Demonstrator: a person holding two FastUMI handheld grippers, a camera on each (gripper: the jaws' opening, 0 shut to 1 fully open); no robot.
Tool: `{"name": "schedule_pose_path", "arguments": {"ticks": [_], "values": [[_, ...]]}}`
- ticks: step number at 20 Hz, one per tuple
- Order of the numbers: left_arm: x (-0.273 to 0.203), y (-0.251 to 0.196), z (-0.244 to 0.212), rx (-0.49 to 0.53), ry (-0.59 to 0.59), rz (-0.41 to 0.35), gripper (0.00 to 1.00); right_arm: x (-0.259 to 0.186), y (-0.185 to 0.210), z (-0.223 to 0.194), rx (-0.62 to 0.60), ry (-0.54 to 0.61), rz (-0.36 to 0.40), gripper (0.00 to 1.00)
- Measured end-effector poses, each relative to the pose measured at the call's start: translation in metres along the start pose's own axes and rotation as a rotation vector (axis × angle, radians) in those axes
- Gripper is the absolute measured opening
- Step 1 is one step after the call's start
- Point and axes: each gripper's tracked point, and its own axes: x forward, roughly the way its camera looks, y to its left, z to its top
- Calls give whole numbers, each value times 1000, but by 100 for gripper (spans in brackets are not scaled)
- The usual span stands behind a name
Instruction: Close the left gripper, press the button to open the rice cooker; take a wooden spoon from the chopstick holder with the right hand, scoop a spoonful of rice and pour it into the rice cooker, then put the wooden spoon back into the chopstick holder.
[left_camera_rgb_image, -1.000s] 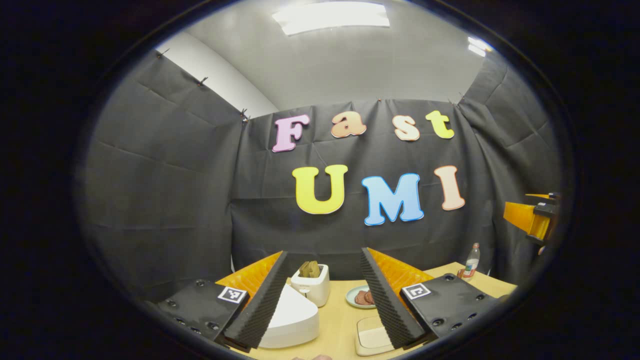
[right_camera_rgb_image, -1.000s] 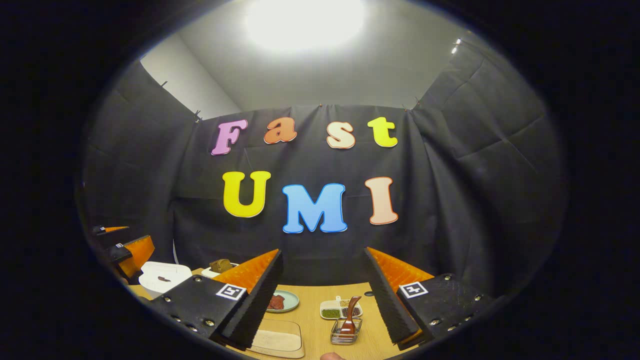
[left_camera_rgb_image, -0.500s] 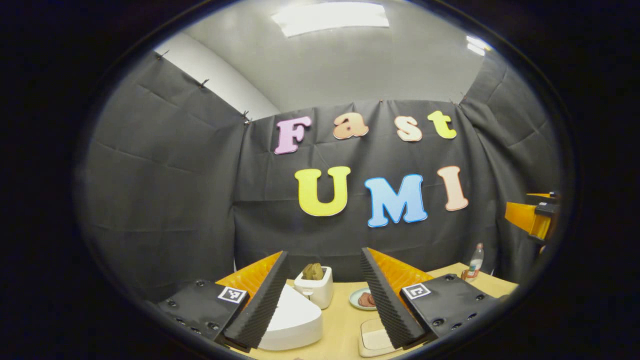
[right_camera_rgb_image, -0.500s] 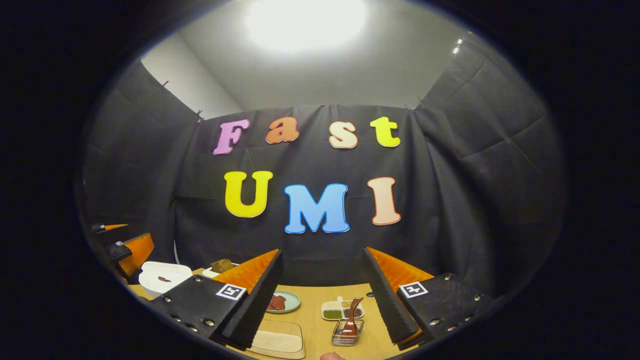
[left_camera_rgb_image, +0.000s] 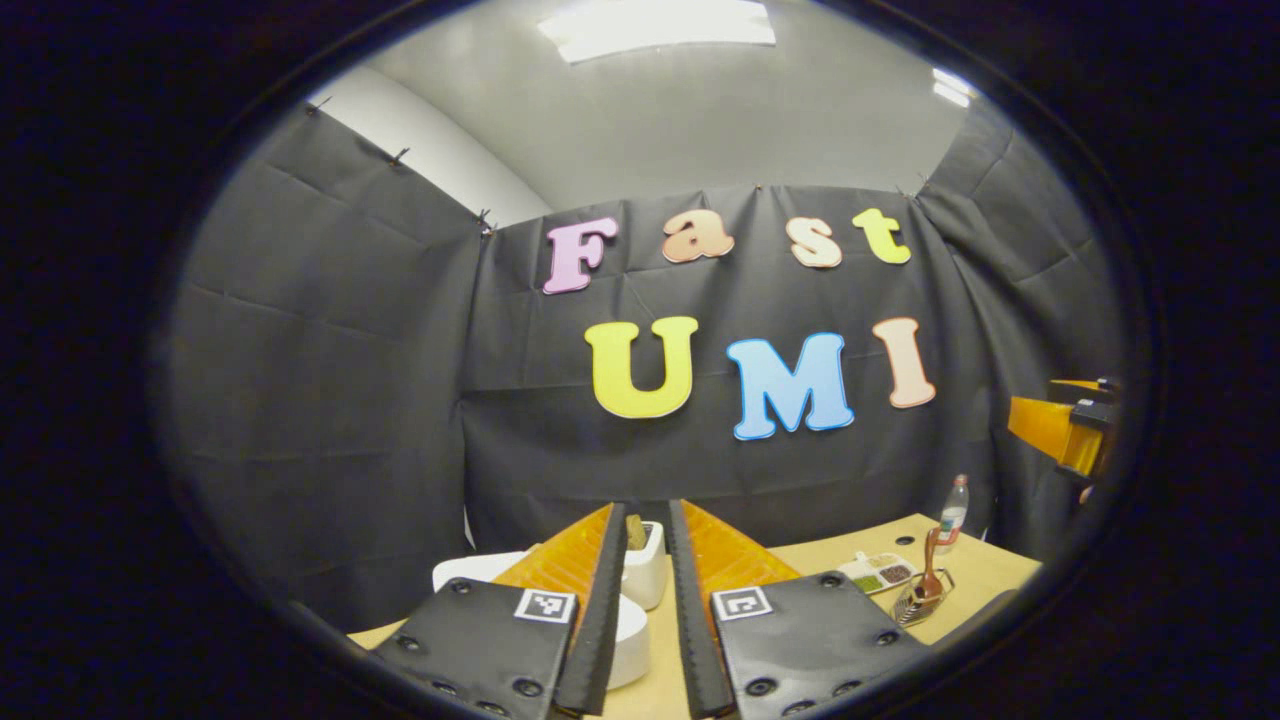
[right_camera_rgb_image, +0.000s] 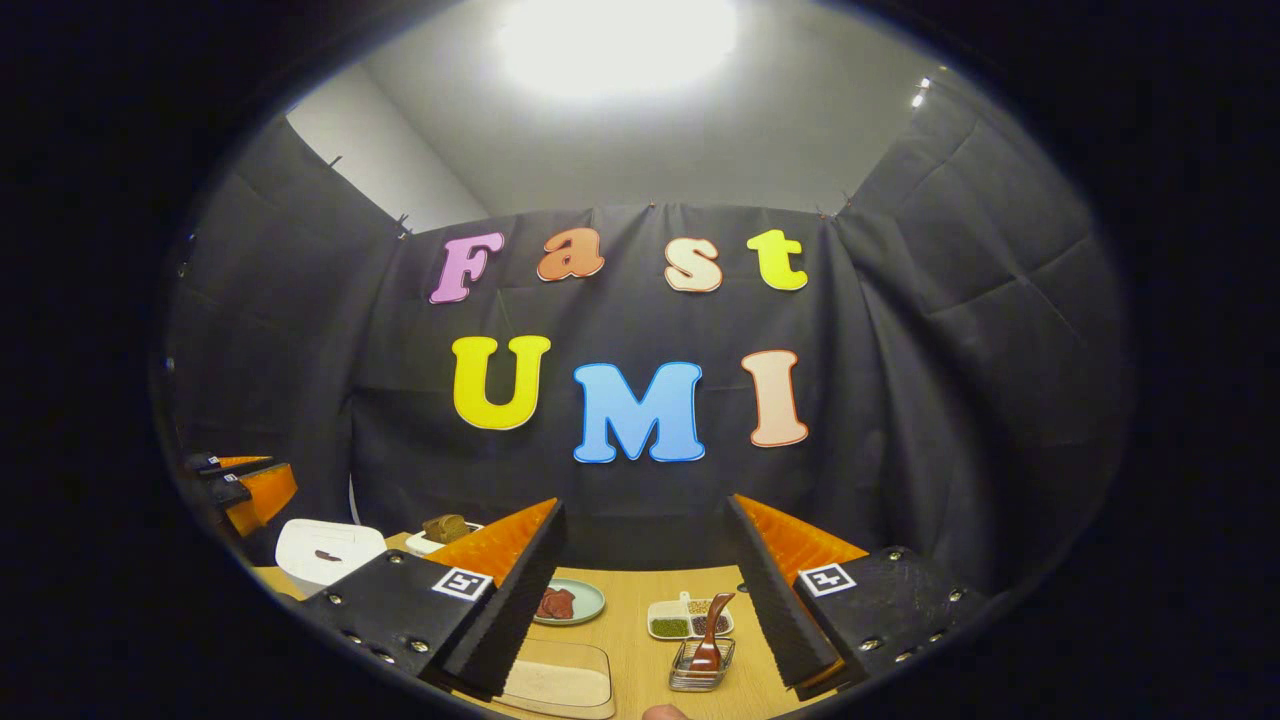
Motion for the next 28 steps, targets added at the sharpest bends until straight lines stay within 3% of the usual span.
{"name": "schedule_pose_path", "arguments": {"ticks": [1, 2, 3, 4, 9, 18, 19, 28], "values": [[2, 1, 1, -3, 0, 2, 34, 2, 1, -1, -2, 3, -1, 95], [4, 4, 0, -4, 0, 7, 23, 3, 2, -1, -3, 5, -1, 95], [4, 12, 1, -1, -10, 29, 22, 3, 3, 0, -4, 5, -2, 95], [5, 10, 1, 7, -16, 24, 11, 3, 3, 1, -7, 1, -5, 96], [19, 21, -3, 39, -19, 26, 9, 0, 7, 5, -27, -11, -15, 96], [53, 72, -43, -16, 53, 81, 12, -14, -2, 2, -42, 3, -88, 96], [57, 79, -50, -13, 61, 93, 9, -16, -3, 2, -47, 4, -96, 96], [85, 119, -141, -29, 222, 143, 12, -28, -4, -4, -76, 27, -134, 95]]}}
